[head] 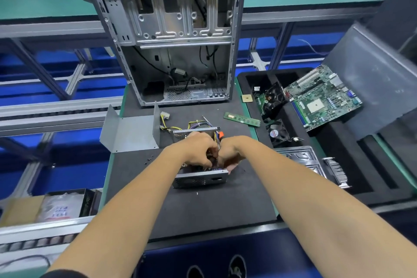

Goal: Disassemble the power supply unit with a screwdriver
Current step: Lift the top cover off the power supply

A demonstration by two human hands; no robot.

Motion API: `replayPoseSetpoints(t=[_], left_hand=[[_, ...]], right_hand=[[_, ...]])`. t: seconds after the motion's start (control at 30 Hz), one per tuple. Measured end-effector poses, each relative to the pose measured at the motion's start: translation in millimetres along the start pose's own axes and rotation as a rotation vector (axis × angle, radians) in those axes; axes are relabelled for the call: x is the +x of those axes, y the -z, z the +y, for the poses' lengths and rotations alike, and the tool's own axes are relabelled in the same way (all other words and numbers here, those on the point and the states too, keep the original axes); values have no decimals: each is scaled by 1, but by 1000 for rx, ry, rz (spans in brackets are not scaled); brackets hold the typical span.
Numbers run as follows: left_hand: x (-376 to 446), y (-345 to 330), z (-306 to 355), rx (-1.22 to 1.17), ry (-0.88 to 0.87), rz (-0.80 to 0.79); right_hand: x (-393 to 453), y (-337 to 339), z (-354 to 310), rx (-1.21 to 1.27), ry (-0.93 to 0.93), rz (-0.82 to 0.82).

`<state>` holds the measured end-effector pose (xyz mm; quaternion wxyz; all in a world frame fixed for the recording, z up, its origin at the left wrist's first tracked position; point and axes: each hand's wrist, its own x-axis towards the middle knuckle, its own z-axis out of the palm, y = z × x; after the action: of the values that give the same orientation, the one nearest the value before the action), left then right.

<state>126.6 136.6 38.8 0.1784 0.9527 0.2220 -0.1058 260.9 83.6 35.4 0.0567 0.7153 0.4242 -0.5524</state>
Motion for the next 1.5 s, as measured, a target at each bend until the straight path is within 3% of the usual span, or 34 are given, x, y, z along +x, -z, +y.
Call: replayPoseSetpoints(t=[0.33, 0.7, 0.9, 1.07, 1.5], left_hand=[[-1, -5, -3, -49, 6, 62], [-7, -20, -6, -61, 26, 159], [-7, -22, -8, -94, 26, 156], [-9, -25, -8, -84, 7, 204], [-11, -31, -4, -29, 3, 269]], right_hand=[[11, -14, -4, -69, -45, 147], [13, -8, -12, -188, -166, 70], [20, -6, -10, -47, -301, -38], [22, -3, -12, -83, -374, -108], [12, -10, -21, -230, -258, -46]])
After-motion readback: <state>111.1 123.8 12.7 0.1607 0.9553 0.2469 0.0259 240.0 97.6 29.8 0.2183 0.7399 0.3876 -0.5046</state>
